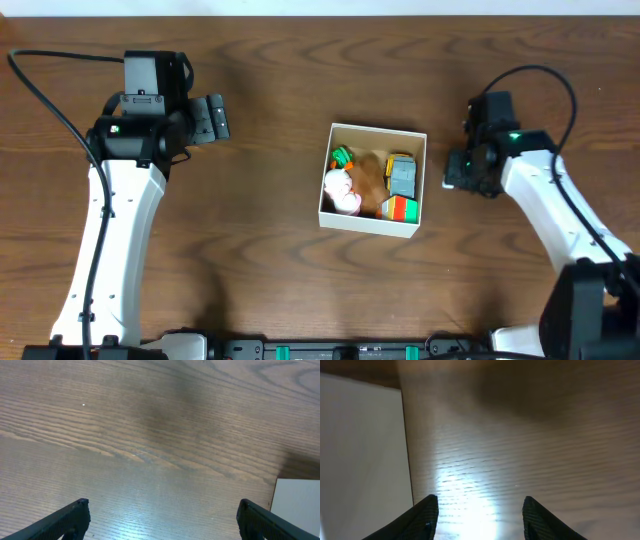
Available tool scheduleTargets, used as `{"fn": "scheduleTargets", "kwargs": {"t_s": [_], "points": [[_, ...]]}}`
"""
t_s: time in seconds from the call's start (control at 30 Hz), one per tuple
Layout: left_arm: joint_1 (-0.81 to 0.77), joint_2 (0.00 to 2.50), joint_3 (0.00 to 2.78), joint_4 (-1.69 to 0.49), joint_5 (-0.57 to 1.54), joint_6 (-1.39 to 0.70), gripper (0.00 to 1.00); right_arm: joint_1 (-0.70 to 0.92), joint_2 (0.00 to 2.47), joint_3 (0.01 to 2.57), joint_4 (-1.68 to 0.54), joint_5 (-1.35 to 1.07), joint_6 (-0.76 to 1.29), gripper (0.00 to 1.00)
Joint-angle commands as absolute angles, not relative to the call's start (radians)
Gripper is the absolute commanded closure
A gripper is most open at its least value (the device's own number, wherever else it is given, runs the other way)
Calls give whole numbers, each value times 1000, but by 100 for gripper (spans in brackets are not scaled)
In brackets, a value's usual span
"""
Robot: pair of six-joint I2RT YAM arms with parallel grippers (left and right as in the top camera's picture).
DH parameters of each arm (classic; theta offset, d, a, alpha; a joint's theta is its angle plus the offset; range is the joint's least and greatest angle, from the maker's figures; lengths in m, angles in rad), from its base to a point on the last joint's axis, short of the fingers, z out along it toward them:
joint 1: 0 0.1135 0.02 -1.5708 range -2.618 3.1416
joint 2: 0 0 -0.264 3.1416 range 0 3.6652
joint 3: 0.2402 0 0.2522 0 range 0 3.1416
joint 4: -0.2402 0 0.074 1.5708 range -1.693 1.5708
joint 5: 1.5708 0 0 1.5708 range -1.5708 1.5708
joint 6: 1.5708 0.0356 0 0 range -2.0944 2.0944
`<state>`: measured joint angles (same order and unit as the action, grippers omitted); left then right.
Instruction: Pack container
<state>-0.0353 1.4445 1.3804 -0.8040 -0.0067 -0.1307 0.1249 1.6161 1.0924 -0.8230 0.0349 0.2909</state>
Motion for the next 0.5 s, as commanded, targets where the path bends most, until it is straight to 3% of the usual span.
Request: {"fn": "scheduleTargets", "kwargs": {"t_s": [0.0,0.47], "points": [[-31,1451,1378,-804,-8,-136,6,173,1645,1073,-788,-6,298,44],[-31,1451,1378,-811,-7,-136,6,281,1686,1071,-601,-81,273,37]]}}
